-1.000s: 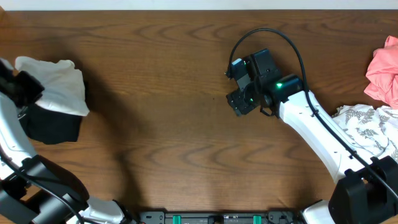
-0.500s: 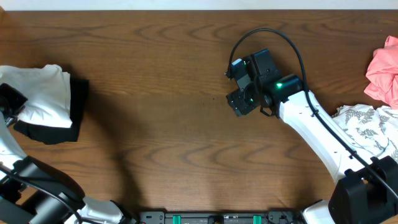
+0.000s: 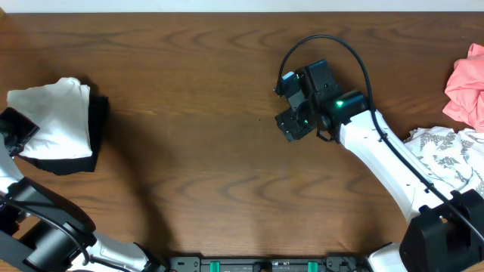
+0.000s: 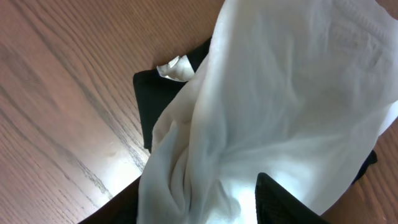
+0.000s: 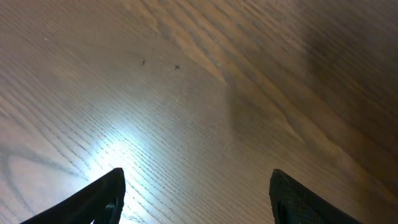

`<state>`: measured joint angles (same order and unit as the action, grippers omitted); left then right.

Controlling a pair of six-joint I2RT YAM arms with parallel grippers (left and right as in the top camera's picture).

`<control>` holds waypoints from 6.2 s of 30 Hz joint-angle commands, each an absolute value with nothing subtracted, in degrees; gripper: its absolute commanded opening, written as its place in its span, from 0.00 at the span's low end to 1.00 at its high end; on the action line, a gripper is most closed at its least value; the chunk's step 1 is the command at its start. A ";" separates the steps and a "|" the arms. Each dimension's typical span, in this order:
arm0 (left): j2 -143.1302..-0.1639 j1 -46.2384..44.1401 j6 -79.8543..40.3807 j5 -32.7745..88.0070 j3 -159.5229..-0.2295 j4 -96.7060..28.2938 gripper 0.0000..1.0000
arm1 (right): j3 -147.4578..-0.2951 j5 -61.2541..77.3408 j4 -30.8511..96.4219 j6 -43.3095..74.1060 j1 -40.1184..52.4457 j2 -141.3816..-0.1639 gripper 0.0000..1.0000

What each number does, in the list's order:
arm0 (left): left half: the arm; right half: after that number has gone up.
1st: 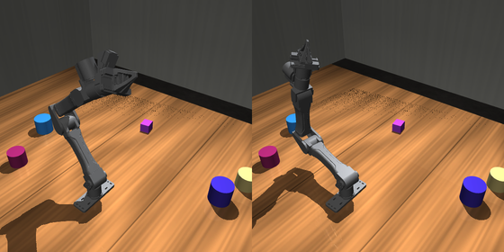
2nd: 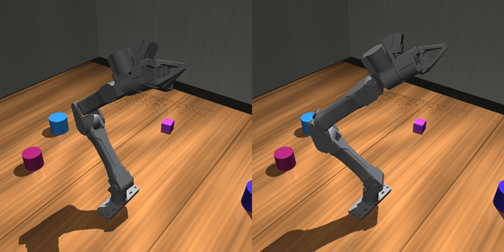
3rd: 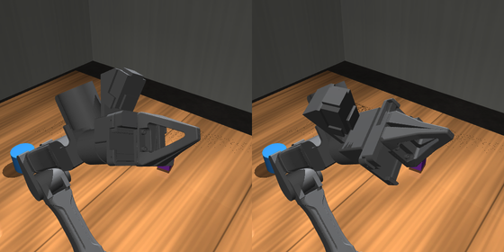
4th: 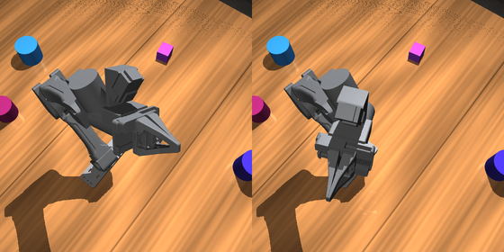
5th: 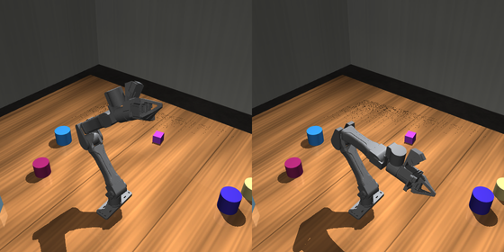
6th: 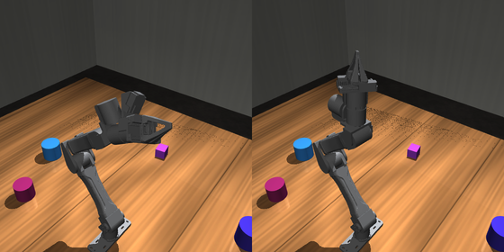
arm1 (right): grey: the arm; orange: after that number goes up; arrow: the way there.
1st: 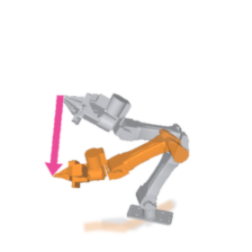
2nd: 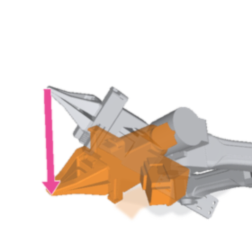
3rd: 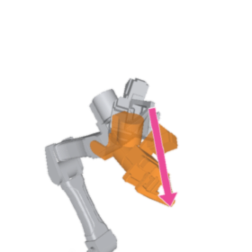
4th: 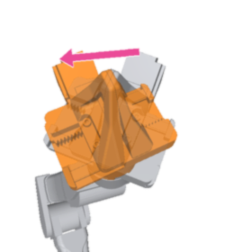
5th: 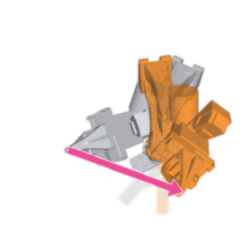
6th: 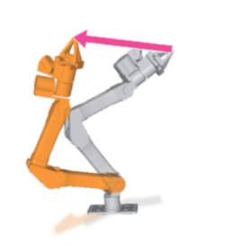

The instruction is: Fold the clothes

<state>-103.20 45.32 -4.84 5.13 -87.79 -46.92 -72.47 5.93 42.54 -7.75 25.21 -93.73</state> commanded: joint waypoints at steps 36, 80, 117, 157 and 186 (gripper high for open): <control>-108.25 27.18 5.37 -32.93 -88.97 -25.34 0.06 | -72.51 6.04 45.06 -5.34 24.56 -92.79 0.72; -125.56 15.55 0.80 -32.21 -88.97 -30.20 0.14 | -72.38 6.00 45.95 -5.41 24.56 -92.79 0.72; -123.59 18.00 -1.63 -39.68 -85.78 -38.20 0.40 | -72.38 6.00 44.53 -5.39 24.56 -92.79 0.72; -126.23 8.56 16.73 -39.05 -87.83 -21.93 0.41 | -72.38 6.02 44.16 -5.34 24.40 -92.79 0.72; -99.68 9.98 0.64 -0.36 -87.88 -36.49 0.98 | -72.53 7.44 27.57 5.56 8.99 -92.79 0.99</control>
<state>-99.39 8.32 6.28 -15.81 -87.79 -34.57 -72.47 8.10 27.40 3.46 12.47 -93.73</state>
